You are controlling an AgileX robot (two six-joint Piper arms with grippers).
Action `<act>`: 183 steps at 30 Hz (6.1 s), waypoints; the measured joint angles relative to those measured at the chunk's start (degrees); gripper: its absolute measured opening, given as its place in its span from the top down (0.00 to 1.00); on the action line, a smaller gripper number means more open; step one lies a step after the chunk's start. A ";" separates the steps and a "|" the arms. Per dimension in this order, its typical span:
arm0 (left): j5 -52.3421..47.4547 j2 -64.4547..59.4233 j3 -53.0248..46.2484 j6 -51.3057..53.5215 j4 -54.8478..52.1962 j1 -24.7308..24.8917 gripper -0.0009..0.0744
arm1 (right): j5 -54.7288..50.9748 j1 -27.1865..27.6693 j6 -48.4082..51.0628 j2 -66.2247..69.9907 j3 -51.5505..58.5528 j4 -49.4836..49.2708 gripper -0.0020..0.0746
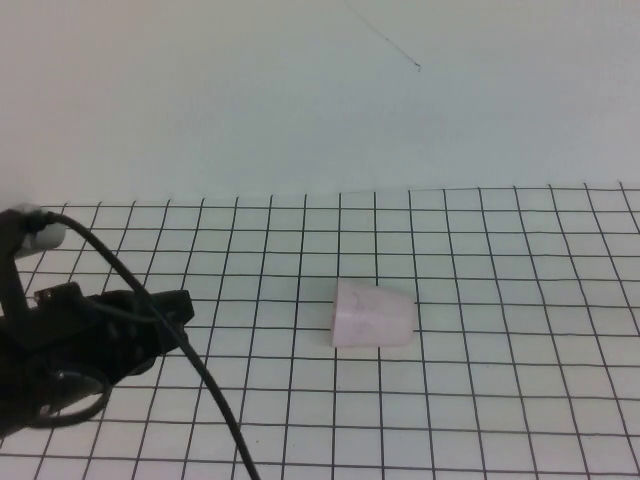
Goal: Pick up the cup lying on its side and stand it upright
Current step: Stand the fallen cup upright
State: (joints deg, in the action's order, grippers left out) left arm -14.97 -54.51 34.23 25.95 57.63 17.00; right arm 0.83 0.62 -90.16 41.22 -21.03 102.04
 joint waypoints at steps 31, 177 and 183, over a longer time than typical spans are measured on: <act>-15.33 -13.41 6.33 24.67 18.85 0.00 0.92 | -42.49 0.00 117.25 5.49 -4.05 -118.57 0.98; -15.11 -34.31 36.55 -34.24 -139.21 56.02 0.45 | -42.61 -5.73 153.43 20.18 -32.04 -146.56 0.97; -17.73 -31.61 36.55 -45.61 -142.19 56.02 0.69 | -35.42 -5.73 142.75 20.82 -32.04 -139.93 0.97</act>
State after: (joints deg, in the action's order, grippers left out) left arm -32.71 -86.12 70.79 -19.66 -84.56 73.03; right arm -34.59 -5.11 52.59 62.04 -53.07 -37.88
